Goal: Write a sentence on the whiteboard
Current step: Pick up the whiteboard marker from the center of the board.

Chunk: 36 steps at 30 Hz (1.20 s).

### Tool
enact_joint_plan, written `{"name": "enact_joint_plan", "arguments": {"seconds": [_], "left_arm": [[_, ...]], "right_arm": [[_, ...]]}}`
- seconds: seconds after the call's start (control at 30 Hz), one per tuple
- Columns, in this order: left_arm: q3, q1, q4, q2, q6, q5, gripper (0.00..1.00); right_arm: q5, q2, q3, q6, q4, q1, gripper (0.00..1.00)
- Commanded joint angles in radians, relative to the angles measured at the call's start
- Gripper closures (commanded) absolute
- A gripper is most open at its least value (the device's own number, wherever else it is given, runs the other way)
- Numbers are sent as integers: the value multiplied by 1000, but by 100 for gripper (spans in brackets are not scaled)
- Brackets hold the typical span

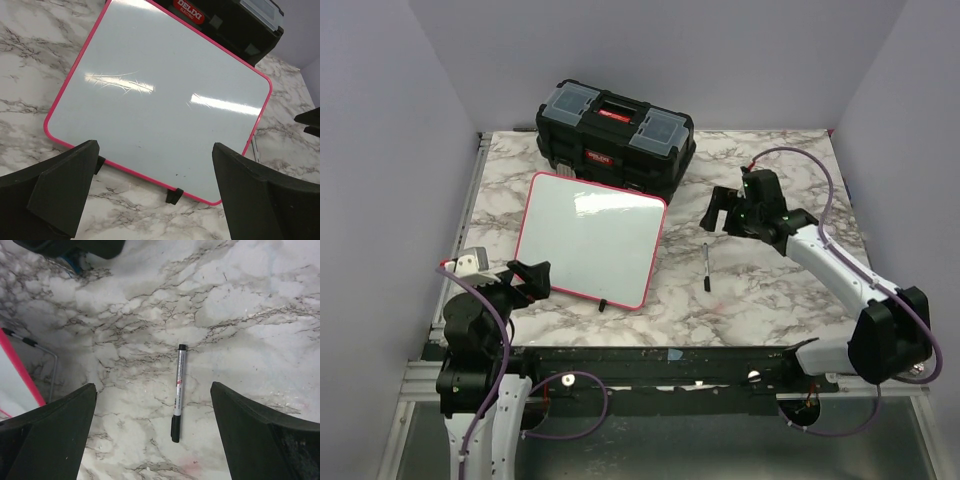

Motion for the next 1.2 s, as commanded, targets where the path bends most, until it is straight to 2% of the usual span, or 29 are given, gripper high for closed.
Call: {"name": "enact_joint_plan", "arguments": {"seconds": [0.0,0.07,0.2,0.27,0.43,0.53,0.7,0.9,1.0,1.07,1.1,1.17], "left_arm": [[-19,0,7,-29,13,16,1],[-23,-5,12,-31,13,17,1],[-28,-11,13,-38,14,13,2],[-28,-11,13,-40,13,11,2],[-30,-11,17,-35,15,0,2],[-27,-12,31,-2,28,-58,2],[57,-10,36,210,-14,-195,8],[128,40,165,414,-85,-228,7],[161,119,213,509,-95,-140,7],[187,174,217,553,-88,-12,16],[195,182,215,555,-74,19,20],[197,182,196,536,-42,57,21]], "right_arm": [[99,84,70,-6,-76,73,3],[40,92,69,-4,-32,101,3],[-270,58,-10,22,166,108,4],[-377,30,-63,63,284,108,5],[-503,22,-142,131,488,110,6],[-548,44,-162,161,567,121,7],[-518,59,-170,193,635,143,6],[-462,101,-179,214,668,156,6],[-445,111,-179,200,659,156,7],[-397,104,-150,158,575,156,7],[-332,91,-129,127,496,156,7],[-144,54,-103,89,354,155,7]]}}
